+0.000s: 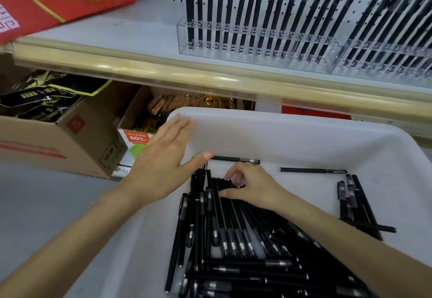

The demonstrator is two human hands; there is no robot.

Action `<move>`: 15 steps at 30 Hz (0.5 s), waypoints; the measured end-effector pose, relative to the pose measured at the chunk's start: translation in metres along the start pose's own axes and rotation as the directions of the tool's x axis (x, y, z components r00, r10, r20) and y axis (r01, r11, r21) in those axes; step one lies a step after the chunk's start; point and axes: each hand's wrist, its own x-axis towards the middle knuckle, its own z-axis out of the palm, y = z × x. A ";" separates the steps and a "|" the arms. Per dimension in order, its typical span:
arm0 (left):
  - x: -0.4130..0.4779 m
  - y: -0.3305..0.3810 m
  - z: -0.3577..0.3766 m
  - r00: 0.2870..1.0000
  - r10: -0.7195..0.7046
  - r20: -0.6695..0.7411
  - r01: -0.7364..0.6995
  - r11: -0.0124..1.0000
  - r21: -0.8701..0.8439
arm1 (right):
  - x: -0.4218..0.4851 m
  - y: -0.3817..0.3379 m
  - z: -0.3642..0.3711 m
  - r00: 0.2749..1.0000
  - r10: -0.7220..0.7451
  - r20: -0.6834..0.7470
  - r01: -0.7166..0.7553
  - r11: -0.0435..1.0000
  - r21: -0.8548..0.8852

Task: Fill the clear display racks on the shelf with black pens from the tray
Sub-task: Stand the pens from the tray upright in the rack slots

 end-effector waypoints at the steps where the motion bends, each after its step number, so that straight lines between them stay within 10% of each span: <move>1: 0.000 0.000 0.000 1.000 -0.001 -0.003 0.001 1.000 -0.003 | 0.000 0.000 0.000 1.000 -0.004 0.000 0.004 1.000 0.005; 15: -0.004 0.000 -0.001 1.000 -0.011 -0.020 0.011 1.000 -0.022 | -0.006 -0.007 0.001 0.998 -0.052 0.042 0.053 0.998 -0.043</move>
